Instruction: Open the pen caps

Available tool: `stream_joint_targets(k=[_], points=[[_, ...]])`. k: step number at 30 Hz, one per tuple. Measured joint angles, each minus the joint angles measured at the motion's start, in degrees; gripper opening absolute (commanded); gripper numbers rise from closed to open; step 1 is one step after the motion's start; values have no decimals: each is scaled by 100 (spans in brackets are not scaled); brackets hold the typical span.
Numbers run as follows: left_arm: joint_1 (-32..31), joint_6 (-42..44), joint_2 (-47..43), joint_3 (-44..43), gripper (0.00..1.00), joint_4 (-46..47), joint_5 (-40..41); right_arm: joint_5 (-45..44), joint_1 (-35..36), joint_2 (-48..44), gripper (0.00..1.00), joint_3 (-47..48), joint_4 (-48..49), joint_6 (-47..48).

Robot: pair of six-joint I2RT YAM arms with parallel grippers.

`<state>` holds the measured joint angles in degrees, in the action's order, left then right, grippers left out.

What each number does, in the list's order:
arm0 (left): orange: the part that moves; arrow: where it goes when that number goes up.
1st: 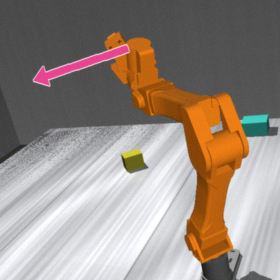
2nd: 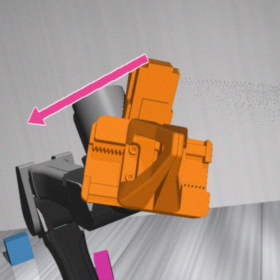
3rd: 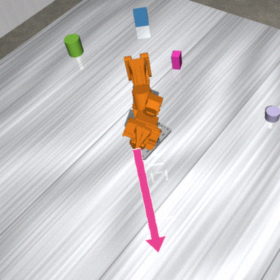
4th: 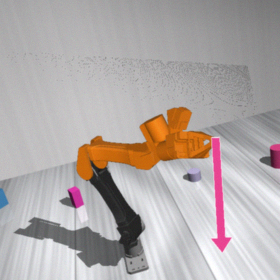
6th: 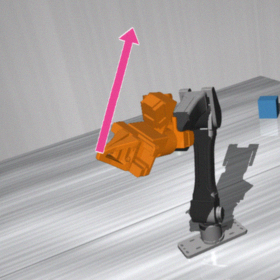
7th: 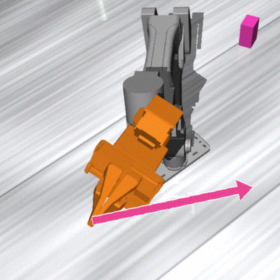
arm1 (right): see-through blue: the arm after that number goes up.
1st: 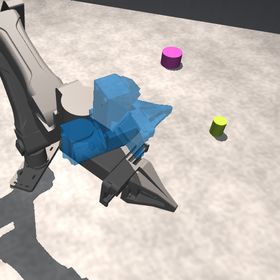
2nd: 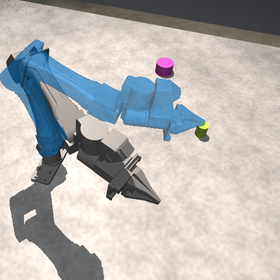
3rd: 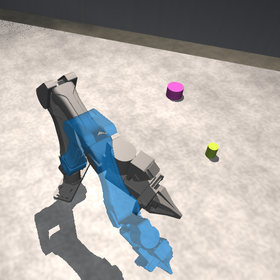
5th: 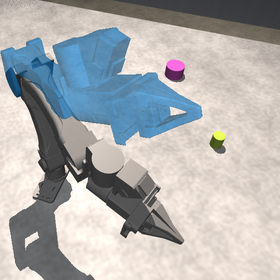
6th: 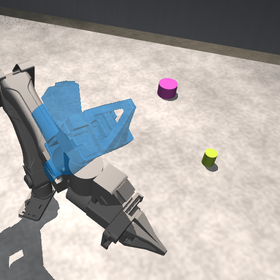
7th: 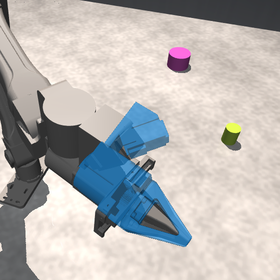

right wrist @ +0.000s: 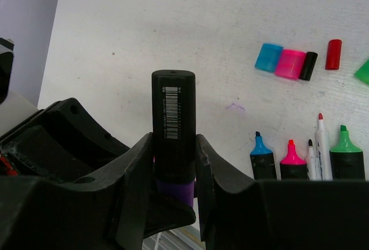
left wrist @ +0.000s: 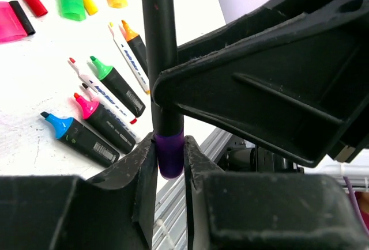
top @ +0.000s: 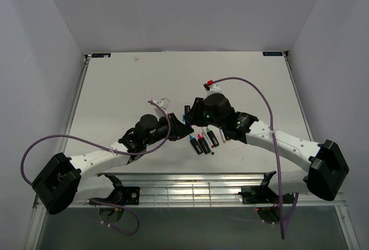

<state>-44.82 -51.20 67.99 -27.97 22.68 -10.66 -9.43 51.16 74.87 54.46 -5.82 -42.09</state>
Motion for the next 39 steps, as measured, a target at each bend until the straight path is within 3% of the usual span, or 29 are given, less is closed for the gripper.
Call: stream_joint_targets(k=[6,10,17,21,25,34,39], points=[[2,240,-136,31,1,-50,-269,227,2,-125,37,0,-96,151],[66,599,-247,-44,0,-415,-804,518,2,-396,55,0,-505,498],[306,1812,-846,-824,0,-2594,-1405,966,2,-1714,97,-37,-1453,1335],[378,2579,-1176,-1473,0,-3611,-1847,1349,-4,-2153,97,-37,-1860,1939],[389,3228,-1191,-1921,0,-4385,-2592,2247,-20,-2015,100,98,-2218,2535],[387,3910,-1027,-1989,0,-5615,-3613,2675,-15,-1432,93,772,-3279,3550],[387,4057,-1023,-1989,0,-5818,-4142,3176,-87,-1322,82,887,-3473,3985]])
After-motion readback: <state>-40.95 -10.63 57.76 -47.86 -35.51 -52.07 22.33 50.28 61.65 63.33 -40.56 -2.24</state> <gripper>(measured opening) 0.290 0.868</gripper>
